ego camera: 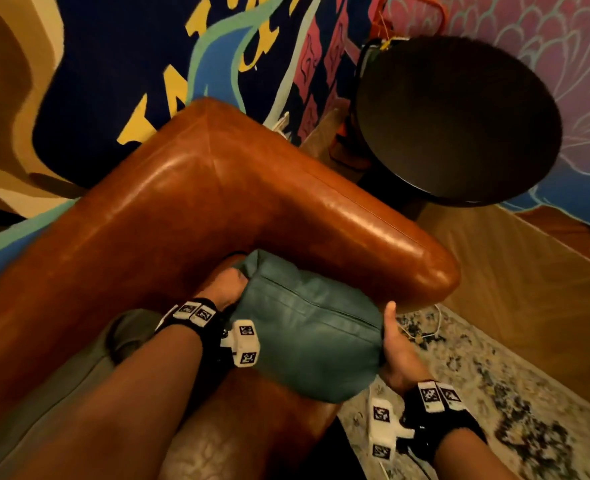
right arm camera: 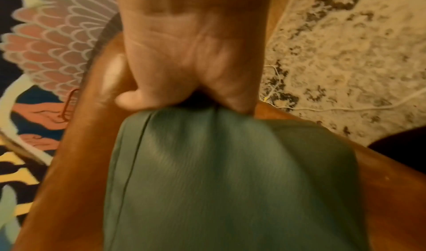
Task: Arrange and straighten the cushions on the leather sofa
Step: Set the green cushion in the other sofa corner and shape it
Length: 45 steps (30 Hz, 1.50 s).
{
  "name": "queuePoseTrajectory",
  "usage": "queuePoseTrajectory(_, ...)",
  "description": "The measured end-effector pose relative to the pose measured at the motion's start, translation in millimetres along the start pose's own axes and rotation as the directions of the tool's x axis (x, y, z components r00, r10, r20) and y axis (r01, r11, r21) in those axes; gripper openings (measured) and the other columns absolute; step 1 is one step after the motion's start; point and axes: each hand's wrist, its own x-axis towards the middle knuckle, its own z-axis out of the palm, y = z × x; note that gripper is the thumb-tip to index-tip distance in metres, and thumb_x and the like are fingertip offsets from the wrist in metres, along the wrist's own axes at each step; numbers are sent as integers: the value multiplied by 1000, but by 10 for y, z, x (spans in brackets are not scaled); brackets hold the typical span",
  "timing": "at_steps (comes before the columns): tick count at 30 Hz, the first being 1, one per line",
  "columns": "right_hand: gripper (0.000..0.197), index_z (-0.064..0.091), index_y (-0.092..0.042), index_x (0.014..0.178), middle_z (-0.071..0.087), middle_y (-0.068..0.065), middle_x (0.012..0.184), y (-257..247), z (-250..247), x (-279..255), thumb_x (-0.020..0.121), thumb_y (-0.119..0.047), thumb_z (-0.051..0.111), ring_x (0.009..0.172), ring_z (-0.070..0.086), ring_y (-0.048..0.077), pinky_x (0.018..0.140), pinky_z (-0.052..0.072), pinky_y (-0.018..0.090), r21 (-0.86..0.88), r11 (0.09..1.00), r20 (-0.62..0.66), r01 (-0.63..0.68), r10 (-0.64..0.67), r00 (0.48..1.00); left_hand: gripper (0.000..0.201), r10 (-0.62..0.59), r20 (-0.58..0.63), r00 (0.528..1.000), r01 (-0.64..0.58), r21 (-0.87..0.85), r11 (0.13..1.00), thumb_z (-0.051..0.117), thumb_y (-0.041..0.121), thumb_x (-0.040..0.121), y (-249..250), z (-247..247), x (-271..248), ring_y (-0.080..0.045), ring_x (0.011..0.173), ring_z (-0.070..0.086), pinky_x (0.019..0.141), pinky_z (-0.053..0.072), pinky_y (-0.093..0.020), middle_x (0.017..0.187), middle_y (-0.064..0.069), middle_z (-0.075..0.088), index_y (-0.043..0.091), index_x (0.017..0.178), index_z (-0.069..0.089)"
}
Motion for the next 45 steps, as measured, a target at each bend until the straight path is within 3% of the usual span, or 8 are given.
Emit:
queuePoseTrajectory(4,91,51,-11,123,67,20,127,-97,-146,-306,49,-36,100,117,66,35,106,48,55,-67,980,121,187,-178,976,15,156,-144,977,-128,185,974,63,24,90,42,-96,-30,-28,84,66,74,50,-36,96,-18,71,11,83,68)
queuePoseTrajectory(12,45,63,7,125,71,22,120,-231,-269,-701,82,0,75,111,69,38,88,61,38,18,951,53,308,-309,950,18,-103,-194,976,-44,-634,772,57,12,90,-173,-565,-644,-20,65,53,58,40,-28,70,-8,57,11,74,63)
queuePoseTrajectory(15,33,67,9,116,75,21,104,-127,50,-920,86,-3,72,94,71,34,71,59,28,-71,906,1,418,-419,908,20,-290,-182,940,4,-841,541,52,19,95,-337,-473,-811,-29,75,62,65,49,-34,82,-13,66,5,86,64)
queuePoseTrajectory(22,47,57,3,134,65,21,132,-133,553,-1374,101,-29,51,127,60,31,112,42,44,294,920,160,257,-313,936,50,-255,-392,884,-69,-649,758,71,55,82,-777,-703,-978,-30,73,67,68,53,-42,74,-12,68,7,69,63)
queuePoseTrajectory(26,40,63,-6,129,70,16,126,-285,468,-1378,100,-32,60,120,66,30,104,50,43,213,900,27,381,-395,918,20,-129,-259,957,-159,-843,513,71,15,90,-525,-641,-1205,-19,71,74,63,61,-30,97,-16,72,1,104,68)
queuePoseTrajectory(32,31,70,-2,114,72,18,110,-147,258,-1328,98,-28,64,110,66,38,91,51,42,-330,795,-428,510,-607,670,18,28,-309,950,-265,-758,596,64,18,95,-467,-536,-1462,-33,97,70,90,54,-45,108,-24,72,3,103,71)
queuePoseTrajectory(35,34,68,-5,111,71,21,109,-4,919,-1450,103,-34,52,103,65,37,89,48,41,-621,578,-247,530,-786,567,59,-37,-374,927,-236,-655,718,48,65,93,-243,-374,-1562,-32,97,70,93,54,-49,100,-13,75,11,94,72)
queuePoseTrajectory(45,31,73,-7,101,72,21,103,-558,441,-1538,100,-35,59,102,66,36,81,45,35,-600,668,-259,441,-683,683,58,268,-624,734,-406,-88,910,56,62,90,25,-888,-1514,-27,76,68,73,53,-41,75,-9,72,7,75,69)
